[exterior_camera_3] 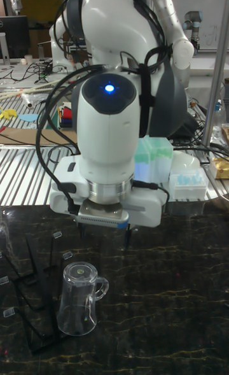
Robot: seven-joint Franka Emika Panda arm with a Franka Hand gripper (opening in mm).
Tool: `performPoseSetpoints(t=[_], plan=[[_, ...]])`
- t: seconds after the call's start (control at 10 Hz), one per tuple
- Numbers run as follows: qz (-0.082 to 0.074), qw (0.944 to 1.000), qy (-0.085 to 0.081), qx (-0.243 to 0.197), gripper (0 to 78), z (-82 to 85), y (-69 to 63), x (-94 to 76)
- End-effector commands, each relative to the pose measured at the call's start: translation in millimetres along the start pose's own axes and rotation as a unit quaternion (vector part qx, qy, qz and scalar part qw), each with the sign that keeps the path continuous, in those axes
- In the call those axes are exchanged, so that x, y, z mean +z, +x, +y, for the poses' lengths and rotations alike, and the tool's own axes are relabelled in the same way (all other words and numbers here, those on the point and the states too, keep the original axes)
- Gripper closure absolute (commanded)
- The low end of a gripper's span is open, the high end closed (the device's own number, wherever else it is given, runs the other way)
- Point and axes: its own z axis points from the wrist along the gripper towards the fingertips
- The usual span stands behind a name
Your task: Put the cup on the cup rack
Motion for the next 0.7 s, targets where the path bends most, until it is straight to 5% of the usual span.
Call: performPoseSetpoints(t=[0.1,0.4,0.7], plan=[[0.004,0.998,-0.015,-0.061,0.1,0.8,31.8,-7.3],[-0.03,0.9959,-0.029,-0.081,0.1,-6.8,59.8,-6.0],[-0.033,0.9953,-0.028,-0.086,0.1,-5.9,78.5,0.0]])
